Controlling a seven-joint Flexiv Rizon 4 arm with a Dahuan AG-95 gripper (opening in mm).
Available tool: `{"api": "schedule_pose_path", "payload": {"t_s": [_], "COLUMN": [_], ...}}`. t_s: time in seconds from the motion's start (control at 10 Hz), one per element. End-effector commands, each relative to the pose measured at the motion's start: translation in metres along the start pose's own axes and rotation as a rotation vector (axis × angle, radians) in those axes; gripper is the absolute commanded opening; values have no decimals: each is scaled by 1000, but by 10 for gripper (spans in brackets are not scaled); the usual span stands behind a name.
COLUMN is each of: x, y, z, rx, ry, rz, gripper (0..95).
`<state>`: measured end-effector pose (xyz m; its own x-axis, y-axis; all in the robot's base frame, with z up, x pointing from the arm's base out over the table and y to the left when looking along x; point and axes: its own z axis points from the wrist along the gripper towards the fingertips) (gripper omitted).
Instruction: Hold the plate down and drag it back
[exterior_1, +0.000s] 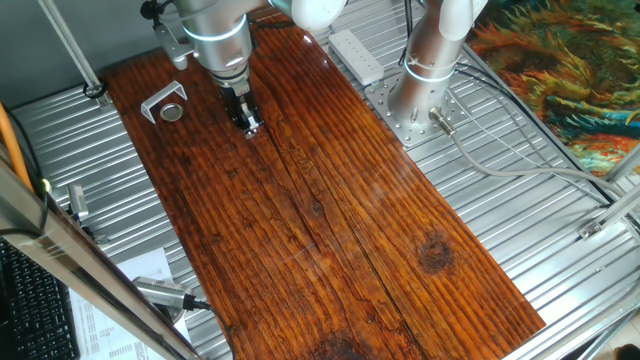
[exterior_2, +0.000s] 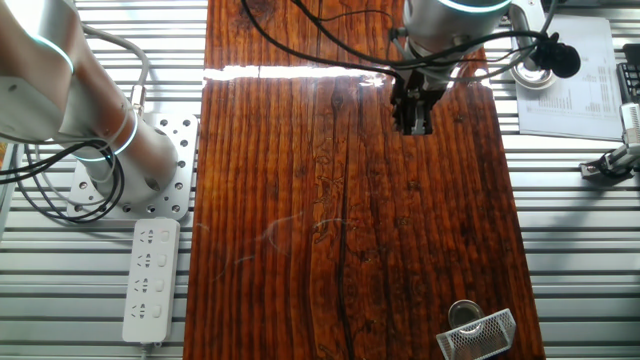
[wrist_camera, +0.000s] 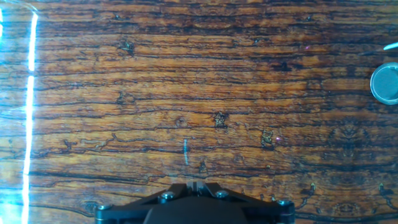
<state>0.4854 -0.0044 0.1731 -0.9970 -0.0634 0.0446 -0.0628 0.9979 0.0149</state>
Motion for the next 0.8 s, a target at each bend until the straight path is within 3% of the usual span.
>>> {"api": "schedule_pose_path", "payload": {"t_s": [0.1,0.8], "x": [-1,-9], "y": [-1,-14], "z": [2,25], "rx": [1,12], "ry": [0,-11], "rz": [-12,-26], "gripper": [0,0]}}
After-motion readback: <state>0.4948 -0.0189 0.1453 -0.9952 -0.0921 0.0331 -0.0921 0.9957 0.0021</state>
